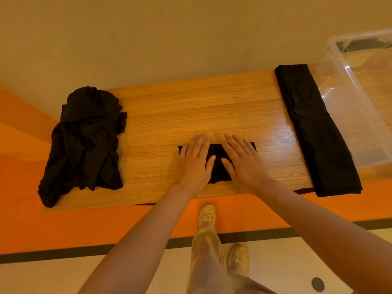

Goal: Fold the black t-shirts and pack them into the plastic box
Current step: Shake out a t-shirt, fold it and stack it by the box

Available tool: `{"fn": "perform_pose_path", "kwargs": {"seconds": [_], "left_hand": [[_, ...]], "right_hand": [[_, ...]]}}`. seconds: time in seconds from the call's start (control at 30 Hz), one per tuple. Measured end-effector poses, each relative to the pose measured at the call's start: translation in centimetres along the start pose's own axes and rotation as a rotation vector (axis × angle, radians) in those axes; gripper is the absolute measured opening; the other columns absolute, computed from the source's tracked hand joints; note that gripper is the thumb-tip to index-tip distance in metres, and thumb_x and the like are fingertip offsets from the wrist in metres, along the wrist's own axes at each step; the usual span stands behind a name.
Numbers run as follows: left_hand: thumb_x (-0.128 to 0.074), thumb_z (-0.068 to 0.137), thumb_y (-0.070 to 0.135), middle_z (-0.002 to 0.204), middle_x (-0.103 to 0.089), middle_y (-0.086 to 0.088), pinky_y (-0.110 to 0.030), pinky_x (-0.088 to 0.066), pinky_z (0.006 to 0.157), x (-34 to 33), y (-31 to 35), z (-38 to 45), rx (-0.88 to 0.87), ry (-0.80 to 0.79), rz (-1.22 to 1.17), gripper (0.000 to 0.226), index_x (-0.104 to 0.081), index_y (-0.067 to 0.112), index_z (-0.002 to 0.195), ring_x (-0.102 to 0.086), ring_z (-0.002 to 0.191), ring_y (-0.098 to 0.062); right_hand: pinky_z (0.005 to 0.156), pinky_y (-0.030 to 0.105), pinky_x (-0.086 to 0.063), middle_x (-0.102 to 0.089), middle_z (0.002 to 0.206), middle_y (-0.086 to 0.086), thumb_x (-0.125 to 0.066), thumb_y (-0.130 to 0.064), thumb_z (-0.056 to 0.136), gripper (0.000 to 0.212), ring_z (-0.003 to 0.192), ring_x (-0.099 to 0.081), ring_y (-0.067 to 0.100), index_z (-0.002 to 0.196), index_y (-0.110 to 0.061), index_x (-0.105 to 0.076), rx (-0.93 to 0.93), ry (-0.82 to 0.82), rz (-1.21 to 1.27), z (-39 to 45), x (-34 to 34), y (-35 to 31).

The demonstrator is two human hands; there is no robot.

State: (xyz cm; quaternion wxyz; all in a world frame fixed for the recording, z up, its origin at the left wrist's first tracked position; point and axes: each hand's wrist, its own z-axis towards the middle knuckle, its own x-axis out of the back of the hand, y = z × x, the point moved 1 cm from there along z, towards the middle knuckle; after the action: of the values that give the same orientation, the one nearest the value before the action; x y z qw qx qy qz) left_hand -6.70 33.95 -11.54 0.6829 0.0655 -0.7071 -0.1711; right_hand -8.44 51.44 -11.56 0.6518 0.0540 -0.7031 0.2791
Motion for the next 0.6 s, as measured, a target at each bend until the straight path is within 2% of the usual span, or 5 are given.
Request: {"fn": "perform_pose_path", "kwargs": {"seconds": [0.17,0.37,0.47,0.53,0.6], "left_hand": [[-0.010,0.093,0.064,0.161,0.006,0.003,-0.040,0.006,0.119,-1.7,-2.2,-1.4,0.063,-0.108,0.130,0.074,-0.001,0.024,0.154,0.012,0.148,-0.014],[0.002,0.089,0.067,0.161,0.015,0.003,-0.042,0.008,0.119,-1.2,-2.8,-1.6,0.089,-0.170,0.169,0.078,0.010,0.025,0.153,0.021,0.146,-0.013],[0.002,0.091,0.061,0.161,-0.008,0.004,-0.042,0.001,0.117,0.0,-2.6,-1.2,0.074,-0.148,0.126,0.073,-0.008,0.025,0.155,-0.001,0.148,-0.014],[-0.014,0.097,0.052,0.151,-0.037,0.003,-0.039,-0.010,0.109,1.4,-2.8,-0.3,0.070,-0.071,0.119,0.060,-0.032,0.024,0.147,-0.028,0.139,-0.014],[-0.035,0.099,0.044,0.140,-0.046,0.006,-0.037,-0.014,0.101,2.7,-3.4,0.8,0.092,-0.094,0.152,0.045,-0.040,0.026,0.140,-0.035,0.130,-0.014]], "right_hand": [[0.120,0.038,-0.003,-0.005,0.160,0.000,-0.007,-0.058,0.097,0.070,0.148,0.000,0.013,0.153,-0.015,-0.010,-0.079,-0.101,-0.137,-1.5,-1.4,2.0],[0.120,0.039,0.000,0.005,0.161,0.000,-0.002,-0.060,0.095,0.074,0.147,0.011,0.011,0.153,-0.015,0.000,-0.102,-0.160,-0.130,-1.9,-0.8,2.6],[0.120,0.042,0.006,0.005,0.160,-0.004,0.004,-0.060,0.091,0.075,0.147,0.011,0.010,0.153,-0.018,-0.003,-0.120,-0.172,-0.095,-1.6,-0.4,2.3],[0.120,0.044,0.005,-0.016,0.159,-0.001,-0.002,-0.055,0.093,0.073,0.148,-0.008,0.014,0.151,-0.015,-0.022,-0.131,-0.117,-0.081,-1.0,0.3,2.4],[0.119,0.046,0.000,-0.038,0.151,0.003,-0.022,-0.044,0.097,0.059,0.142,-0.029,0.020,0.145,-0.012,-0.038,-0.137,-0.063,-0.104,-0.4,1.3,2.5]]}}
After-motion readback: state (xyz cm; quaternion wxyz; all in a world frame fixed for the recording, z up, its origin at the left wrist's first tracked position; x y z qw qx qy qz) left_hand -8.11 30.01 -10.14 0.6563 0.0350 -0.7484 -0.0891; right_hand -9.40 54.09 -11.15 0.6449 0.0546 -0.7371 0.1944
